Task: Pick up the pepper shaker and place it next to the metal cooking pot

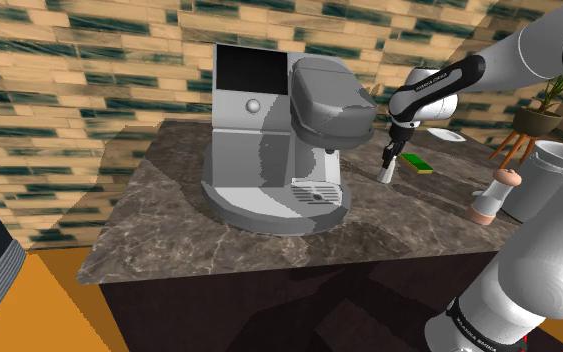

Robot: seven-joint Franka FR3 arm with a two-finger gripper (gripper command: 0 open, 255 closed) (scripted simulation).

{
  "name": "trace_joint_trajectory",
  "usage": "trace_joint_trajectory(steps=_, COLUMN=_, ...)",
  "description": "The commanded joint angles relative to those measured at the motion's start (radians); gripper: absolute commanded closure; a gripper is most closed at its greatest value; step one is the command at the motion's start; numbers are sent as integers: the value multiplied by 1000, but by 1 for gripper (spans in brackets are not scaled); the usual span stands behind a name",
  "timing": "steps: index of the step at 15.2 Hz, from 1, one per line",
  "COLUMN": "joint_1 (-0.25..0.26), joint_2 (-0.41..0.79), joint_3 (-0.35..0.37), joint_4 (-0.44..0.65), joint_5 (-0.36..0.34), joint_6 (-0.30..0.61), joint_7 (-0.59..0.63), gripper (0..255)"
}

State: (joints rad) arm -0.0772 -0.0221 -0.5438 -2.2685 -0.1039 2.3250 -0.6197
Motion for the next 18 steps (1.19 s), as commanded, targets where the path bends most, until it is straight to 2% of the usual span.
trace_joint_trajectory(steps=1, joint_1=0, joint_2=0, joint_3=0, joint_4=0, joint_5=0, joint_6=0, joint_7=0, gripper=255)
trace_joint_trajectory(steps=5, joint_1=0, joint_2=0, joint_3=0, joint_4=0, joint_5=0, joint_6=0, joint_7=0, gripper=255)
trace_joint_trajectory(steps=18, joint_1=3, joint_2=-92, joint_3=14, joint_4=96, joint_5=-43, joint_6=-179, joint_7=25, gripper=255)
